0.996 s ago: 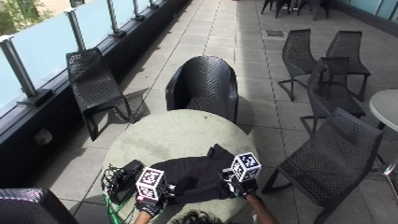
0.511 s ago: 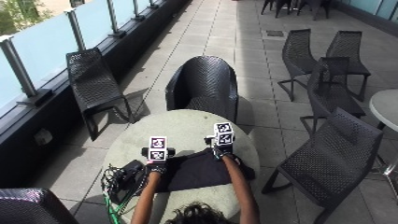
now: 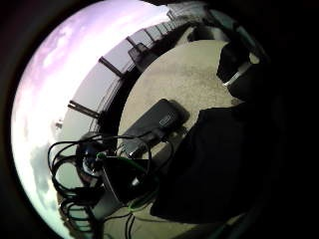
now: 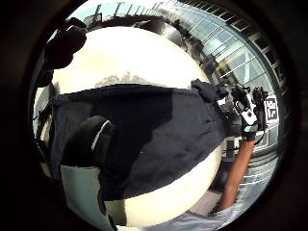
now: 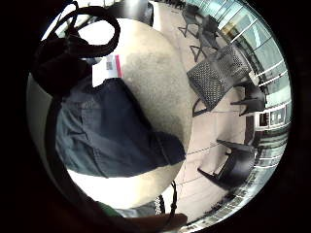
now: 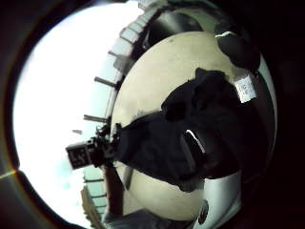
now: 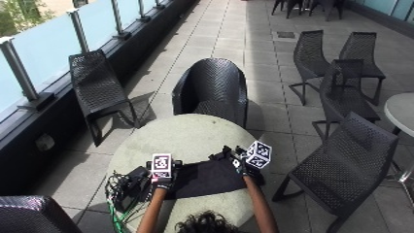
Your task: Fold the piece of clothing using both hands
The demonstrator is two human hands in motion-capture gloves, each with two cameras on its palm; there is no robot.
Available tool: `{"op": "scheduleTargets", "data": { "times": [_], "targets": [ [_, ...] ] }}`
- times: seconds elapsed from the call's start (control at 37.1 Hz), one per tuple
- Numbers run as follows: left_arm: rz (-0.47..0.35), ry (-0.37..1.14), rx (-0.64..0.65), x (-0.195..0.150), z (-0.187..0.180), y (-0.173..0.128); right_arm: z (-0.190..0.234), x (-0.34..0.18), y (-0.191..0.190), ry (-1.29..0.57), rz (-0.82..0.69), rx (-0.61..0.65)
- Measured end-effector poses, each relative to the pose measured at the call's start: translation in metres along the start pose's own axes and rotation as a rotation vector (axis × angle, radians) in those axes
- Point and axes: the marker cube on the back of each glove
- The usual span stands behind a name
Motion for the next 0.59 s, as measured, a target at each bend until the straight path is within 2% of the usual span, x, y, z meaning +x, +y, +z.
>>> {"op": "scheduleTargets", "data": {
  "times": [0.05, 0.11, 0.19, 0.24, 0.3, 0.4, 0.46, 0.51, 0.59],
  "targets": [
    [0.028, 0.046, -0.111, 0.012, 0.024, 0.024, 0.005, 0.025, 0.004, -0.020, 0.078, 0.042],
    [0.046, 0.072, -0.221, 0.021, 0.027, 0.045, 0.011, 0.043, 0.011, 0.000, 0.134, 0.020],
    [0.075, 0.061, -0.313, 0.029, -0.020, 0.065, 0.023, 0.059, 0.023, 0.041, 0.167, -0.080],
    [0.101, 0.046, -0.444, 0.034, -0.061, 0.085, 0.034, 0.069, 0.028, 0.069, 0.180, -0.139],
    [0.124, 0.034, -0.538, 0.036, -0.074, 0.098, 0.044, 0.076, 0.032, 0.094, 0.187, -0.148],
    [0.154, 0.043, -0.471, 0.041, -0.065, 0.089, 0.055, 0.079, 0.042, 0.165, 0.198, -0.120],
    [0.162, 0.068, -0.549, 0.043, -0.063, 0.097, 0.056, 0.079, 0.044, 0.203, 0.192, -0.066],
    [0.166, 0.082, -0.650, 0.043, -0.063, 0.107, 0.055, 0.076, 0.040, 0.218, 0.164, 0.042],
    [0.147, 0.055, -0.613, 0.039, -0.057, 0.101, 0.050, 0.076, 0.029, 0.261, 0.131, 0.198]
  ]
}}
